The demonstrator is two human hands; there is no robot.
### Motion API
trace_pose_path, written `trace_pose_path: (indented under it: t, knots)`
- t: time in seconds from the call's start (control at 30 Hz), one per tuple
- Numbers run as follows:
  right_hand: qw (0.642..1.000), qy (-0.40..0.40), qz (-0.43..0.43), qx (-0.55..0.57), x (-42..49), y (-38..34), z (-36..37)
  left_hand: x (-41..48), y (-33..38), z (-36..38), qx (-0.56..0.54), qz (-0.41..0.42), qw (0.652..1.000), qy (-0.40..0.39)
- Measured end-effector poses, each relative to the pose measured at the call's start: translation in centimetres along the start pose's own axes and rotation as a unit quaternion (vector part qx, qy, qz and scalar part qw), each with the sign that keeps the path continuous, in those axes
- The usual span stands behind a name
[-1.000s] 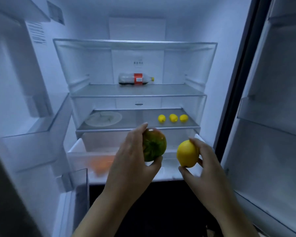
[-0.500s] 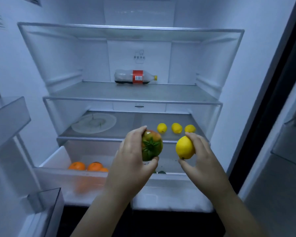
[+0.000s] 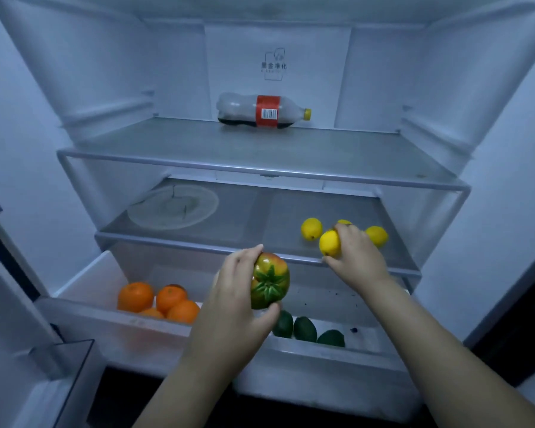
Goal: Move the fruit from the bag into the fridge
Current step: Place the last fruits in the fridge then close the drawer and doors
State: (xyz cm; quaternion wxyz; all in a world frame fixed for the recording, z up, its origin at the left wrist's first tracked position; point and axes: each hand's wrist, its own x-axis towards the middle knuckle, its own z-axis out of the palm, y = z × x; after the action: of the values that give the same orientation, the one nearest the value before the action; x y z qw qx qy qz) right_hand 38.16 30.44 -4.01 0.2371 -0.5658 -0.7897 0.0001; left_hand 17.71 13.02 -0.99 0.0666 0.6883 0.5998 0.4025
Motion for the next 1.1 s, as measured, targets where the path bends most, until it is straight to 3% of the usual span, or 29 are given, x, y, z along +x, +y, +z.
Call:
trace_pose_path:
  t: [0.37,1.1]
  knots:
    - [0.996,-0.051,0.063,-0.041,1.9,-0.1,2.3,4.3,-1.7,1.8,-0.015,0.013,0.999,-0.047]
    - [0.997,-0.029,0.067,-0.018,1.3,1.1,2.3,7.0,-2.4,2.4,-0.015,0.034,0.998,-0.048]
